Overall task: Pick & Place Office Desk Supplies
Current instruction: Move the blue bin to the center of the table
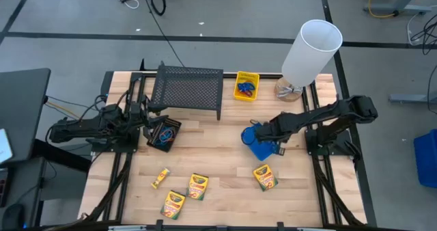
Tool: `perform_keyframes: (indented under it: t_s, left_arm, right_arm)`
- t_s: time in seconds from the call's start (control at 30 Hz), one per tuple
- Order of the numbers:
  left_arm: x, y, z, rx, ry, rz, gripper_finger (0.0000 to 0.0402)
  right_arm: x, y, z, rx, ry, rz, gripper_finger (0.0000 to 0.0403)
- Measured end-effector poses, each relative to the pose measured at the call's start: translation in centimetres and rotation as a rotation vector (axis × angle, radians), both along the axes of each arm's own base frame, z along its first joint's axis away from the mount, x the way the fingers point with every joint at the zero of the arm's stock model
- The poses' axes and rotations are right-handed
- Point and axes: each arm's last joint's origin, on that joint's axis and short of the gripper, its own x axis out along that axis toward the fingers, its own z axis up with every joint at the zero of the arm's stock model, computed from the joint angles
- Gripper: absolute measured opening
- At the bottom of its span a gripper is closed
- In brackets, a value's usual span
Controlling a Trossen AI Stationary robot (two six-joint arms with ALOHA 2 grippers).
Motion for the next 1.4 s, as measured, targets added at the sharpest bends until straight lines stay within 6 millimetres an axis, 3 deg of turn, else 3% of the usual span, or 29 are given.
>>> perform_keyframes:
  t_s: [0.23, 0.5, 1.13, 1.27, 1.4]
  left_arm:
    - [0.0, 0.0, 0.0, 0.000, 0.000, 0.000, 0.0193]
    - [0.0, 0.0, 0.0, 0.000, 0.000, 0.000, 0.0193]
    - [0.0, 0.0, 0.0, 0.000, 0.000, 0.000, 0.0193]
    - [0.0, 0.0, 0.0, 0.000, 0.000, 0.000, 0.0193]
    - [0.0, 0.0, 0.0, 0.000, 0.000, 0.000, 0.0193]
  right_arm:
    - [0.6, 1.1, -1.1, 0.094, -0.088, 0.059, 0.0000]
    - [3.0, 1.7, -1.1, 0.187, -0.324, 0.176, 0.0000]
    - [7.0, -0.7, 0.2, 0.152, -0.718, 0.356, 0.0000]
    - [7.3, -0.9, 0.3, 0.112, -0.742, 0.353, 0.0000]
    - [6.9, 0.3, 0.1, 0.125, -0.705, 0.326, 0.0000]
